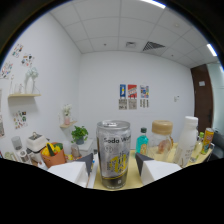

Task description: Make me a cup of Mojito.

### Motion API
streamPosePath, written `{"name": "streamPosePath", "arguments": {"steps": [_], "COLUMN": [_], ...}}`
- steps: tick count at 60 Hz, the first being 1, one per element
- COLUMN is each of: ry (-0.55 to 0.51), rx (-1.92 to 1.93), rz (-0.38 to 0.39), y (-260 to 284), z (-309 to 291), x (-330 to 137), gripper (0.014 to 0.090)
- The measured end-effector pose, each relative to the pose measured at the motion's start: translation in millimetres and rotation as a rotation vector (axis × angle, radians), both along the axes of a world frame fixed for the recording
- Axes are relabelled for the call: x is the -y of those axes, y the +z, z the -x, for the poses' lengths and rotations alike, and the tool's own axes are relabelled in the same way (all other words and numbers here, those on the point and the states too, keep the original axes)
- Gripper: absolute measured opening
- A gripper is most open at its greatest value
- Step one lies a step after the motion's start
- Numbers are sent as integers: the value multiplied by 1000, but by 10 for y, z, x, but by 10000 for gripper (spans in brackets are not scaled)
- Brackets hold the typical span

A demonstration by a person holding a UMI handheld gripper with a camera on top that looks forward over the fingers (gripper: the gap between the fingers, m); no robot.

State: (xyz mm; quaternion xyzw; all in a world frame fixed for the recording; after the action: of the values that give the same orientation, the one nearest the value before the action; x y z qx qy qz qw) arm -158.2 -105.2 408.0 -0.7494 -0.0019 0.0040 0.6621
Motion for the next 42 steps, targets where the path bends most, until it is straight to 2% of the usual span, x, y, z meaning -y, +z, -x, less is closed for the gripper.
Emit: {"name": "streamPosePath", "arguments": {"steps": [3, 7, 9, 27, 42], "ry": [-1, -12, -10, -7, 34], "rx": [-5, -9, -17, -7, 0], "rz": [3, 5, -2, 41, -22], "y": [-10, 8, 20, 17, 204], "z": [-16, -30, -7, -35, -94], "x": [-75, -129, -143, -104, 414], "gripper": [732, 566, 539, 509, 507]}}
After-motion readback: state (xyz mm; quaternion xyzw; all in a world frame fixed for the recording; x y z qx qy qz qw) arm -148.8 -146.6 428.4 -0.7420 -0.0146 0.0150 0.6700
